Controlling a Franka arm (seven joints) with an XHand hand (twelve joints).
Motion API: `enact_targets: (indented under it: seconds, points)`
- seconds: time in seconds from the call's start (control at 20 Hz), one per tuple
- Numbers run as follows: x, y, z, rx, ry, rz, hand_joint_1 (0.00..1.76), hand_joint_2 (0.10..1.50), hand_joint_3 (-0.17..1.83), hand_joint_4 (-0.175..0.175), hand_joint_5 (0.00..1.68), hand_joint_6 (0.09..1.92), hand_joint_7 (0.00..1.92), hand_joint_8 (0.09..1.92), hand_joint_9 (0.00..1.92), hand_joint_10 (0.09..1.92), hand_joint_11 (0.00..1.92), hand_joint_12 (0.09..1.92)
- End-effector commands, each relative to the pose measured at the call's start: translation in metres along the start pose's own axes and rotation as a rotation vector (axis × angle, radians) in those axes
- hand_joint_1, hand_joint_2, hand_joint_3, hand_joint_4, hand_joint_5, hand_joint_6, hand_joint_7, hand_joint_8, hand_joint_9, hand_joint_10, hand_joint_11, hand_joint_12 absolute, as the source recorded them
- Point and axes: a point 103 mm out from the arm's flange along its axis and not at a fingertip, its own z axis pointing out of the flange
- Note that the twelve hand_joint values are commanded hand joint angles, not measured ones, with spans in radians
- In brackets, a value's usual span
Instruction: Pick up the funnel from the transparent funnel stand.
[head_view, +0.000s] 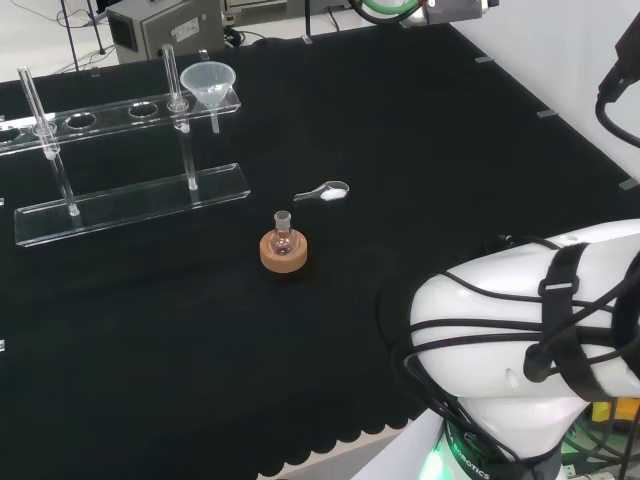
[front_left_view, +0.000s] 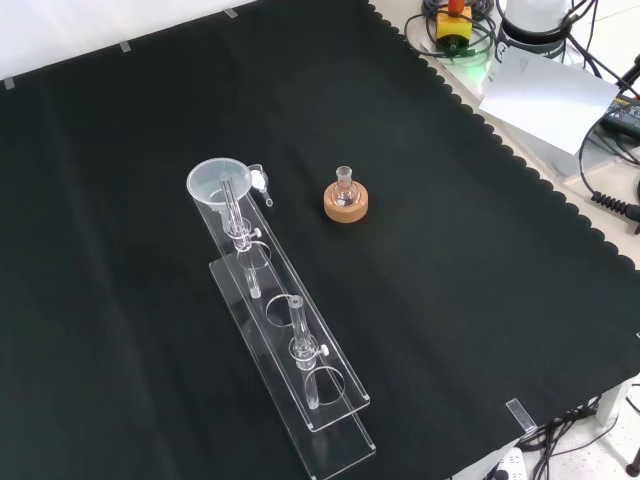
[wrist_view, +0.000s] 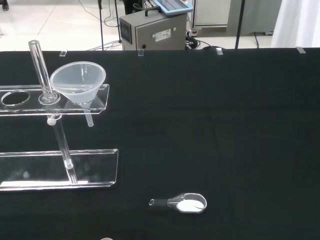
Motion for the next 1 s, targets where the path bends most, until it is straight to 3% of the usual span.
enact_targets:
  seconds: [0.05,0.25,0.45,1.0]
  points:
    - [0.0,0.0,0.0,-0.008,-0.009,-0.007,0.01,1.16,0.54,-0.001,0.17,0.23,0.02,0.5,0.2,0.63,0.12,1.29]
    - [0.0,0.002,0.0,-0.006,-0.011,-0.017,0.0,1.23,0.41,-0.001,0.22,0.09,0.01,0.5,0.2,0.61,0.08,1.35]
    - [-0.001,0.006,0.001,0.007,-0.008,-0.009,0.0,1.24,0.4,-0.001,0.23,0.09,0.01,0.5,0.2,0.61,0.08,1.35]
    - [-0.007,0.052,0.021,0.033,0.004,0.005,0.0,1.24,0.39,-0.002,0.24,0.09,0.01,0.5,0.2,0.61,0.08,1.35]
